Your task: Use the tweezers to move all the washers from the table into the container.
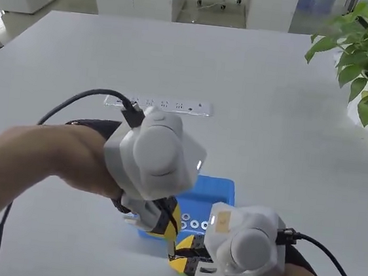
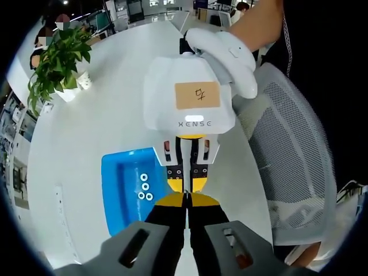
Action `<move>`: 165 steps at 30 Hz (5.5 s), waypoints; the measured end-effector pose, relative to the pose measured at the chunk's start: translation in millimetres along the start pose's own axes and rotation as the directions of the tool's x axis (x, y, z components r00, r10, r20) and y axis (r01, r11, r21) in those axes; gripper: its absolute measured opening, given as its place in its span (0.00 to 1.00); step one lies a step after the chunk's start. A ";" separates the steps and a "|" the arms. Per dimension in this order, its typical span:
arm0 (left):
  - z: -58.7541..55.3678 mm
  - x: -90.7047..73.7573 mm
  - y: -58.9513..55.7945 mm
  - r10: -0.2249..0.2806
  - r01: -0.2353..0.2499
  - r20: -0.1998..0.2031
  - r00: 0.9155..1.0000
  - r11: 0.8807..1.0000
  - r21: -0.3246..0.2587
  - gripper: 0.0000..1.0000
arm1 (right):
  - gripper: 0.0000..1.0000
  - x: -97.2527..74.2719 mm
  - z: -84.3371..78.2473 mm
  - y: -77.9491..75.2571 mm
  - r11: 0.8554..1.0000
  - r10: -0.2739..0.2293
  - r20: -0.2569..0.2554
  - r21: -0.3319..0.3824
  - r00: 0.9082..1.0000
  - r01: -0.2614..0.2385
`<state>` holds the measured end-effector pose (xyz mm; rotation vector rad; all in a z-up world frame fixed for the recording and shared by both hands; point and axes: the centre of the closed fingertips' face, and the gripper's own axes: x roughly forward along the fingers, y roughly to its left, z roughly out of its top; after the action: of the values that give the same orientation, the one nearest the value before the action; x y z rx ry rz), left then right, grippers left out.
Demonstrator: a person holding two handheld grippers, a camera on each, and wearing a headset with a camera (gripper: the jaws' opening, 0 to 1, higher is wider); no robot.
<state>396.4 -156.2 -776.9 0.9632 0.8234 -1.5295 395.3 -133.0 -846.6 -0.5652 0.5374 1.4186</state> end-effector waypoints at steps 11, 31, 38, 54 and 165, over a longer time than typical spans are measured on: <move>5.7 -19.4 1.4 0.021 -0.021 0.012 1.000 1.000 -0.002 0.03 | 0.08 -9.6 17.2 -4.6 0.999 -0.010 0.005 -0.039 1.000 0.011; 12.5 -54.2 20.0 0.080 -0.081 0.012 0.997 0.997 0.011 0.03 | 0.08 -25.2 48.1 -30.5 0.994 -0.045 0.039 -0.094 0.998 0.048; 7.4 -55.2 32.9 0.100 -0.101 0.005 0.995 0.995 0.012 0.03 | 0.08 -20.7 50.1 -44.3 0.993 -0.050 0.040 -0.103 0.998 0.054; -11.7 -37.0 54.9 0.084 -0.085 0.005 0.996 0.996 0.007 0.03 | 0.08 0.9 33.9 -63.2 0.997 -0.028 0.020 -0.071 0.999 0.030; -12.4 -56.8 8.9 0.128 -0.123 0.079 0.989 0.990 -0.063 0.03 | 0.05 -39.1 42.1 -22.3 0.987 -0.001 -0.036 -0.161 0.999 -0.005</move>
<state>411.2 -122.6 -731.0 0.8864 0.7301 -1.4201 414.9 -136.5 -788.4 -0.7205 0.4540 1.4642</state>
